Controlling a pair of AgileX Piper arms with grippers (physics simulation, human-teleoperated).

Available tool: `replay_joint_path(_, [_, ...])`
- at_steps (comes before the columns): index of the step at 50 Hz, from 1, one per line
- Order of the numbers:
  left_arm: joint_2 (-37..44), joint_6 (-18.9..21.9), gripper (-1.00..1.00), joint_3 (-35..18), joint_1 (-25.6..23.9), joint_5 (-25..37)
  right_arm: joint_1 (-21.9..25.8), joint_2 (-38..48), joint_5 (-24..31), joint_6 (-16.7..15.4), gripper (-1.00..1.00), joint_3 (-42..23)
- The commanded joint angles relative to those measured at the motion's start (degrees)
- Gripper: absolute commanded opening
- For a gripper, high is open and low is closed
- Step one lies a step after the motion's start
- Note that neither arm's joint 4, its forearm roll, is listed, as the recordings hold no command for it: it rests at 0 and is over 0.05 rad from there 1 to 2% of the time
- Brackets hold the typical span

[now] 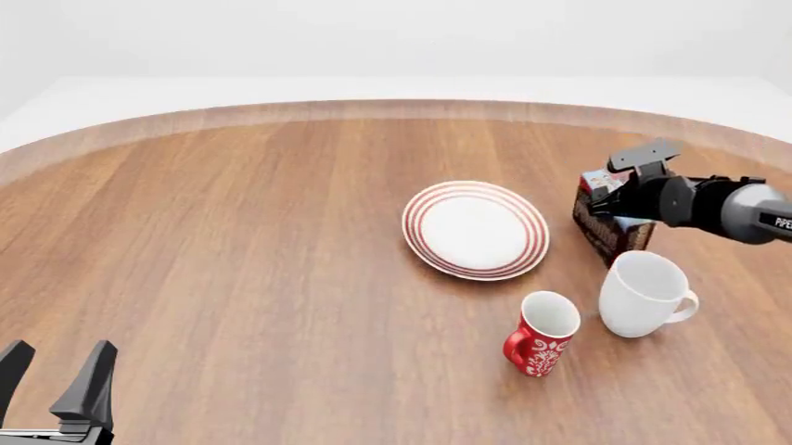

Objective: Put the chocolate pudding to the right of the plate.

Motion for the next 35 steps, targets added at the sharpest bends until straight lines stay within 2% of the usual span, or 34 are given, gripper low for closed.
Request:
replay_joint_path(1, [0.0,0.0,1.0,0.0,0.0,0.0,-1.1,-4.5,1.7,-0.1,1.0,-0.4])
replay_joint_path(8, [0.0,0.0,1.0,0.0,0.0,0.0,0.9,-14.5,6.4,-1.0,1.0,-3.0])
replay_joint_path(11, [0.0,0.0,1.0,0.0,0.0,0.0,1.4,-20.7,9.4,-2.6,1.0,-5.7])
replay_joint_path(12, [0.0,0.0,1.0,0.0,0.0,0.0,2.3,-23.5,12.0,-2.5,1.0,-8.2])
replay_joint_path(15, [0.0,0.0,1.0,0.0,0.0,0.0,3.9,-28.1,15.3,-2.9,1.0,-11.6])
replay_joint_path(17, [0.0,0.0,1.0,0.0,0.0,0.0,5.1,-30.4,17.1,-2.4,1.0,-13.4])
replay_joint_path(21, [0.0,0.0,1.0,0.0,0.0,0.0,8.6,-33.8,20.3,-3.4,1.0,-15.4])
replay_joint_path(25, [0.0,0.0,1.0,0.0,0.0,0.0,10.2,-36.3,21.9,-5.0,1.0,-17.8])
replay_joint_path(27, [0.0,0.0,1.0,0.0,0.0,0.0,11.2,-38.3,23.7,-4.8,1.0,-21.3])
replay_joint_path(30, [0.0,0.0,1.0,0.0,0.0,0.0,13.0,-41.0,26.4,-6.5,1.0,-26.4])
replay_joint_path(32, [0.0,0.0,1.0,0.0,0.0,0.0,14.6,-42.8,28.5,-5.9,1.0,-31.0])
replay_joint_path(35, [0.0,0.0,1.0,0.0,0.0,0.0,15.2,-46.7,27.9,-6.1,1.0,-33.2])
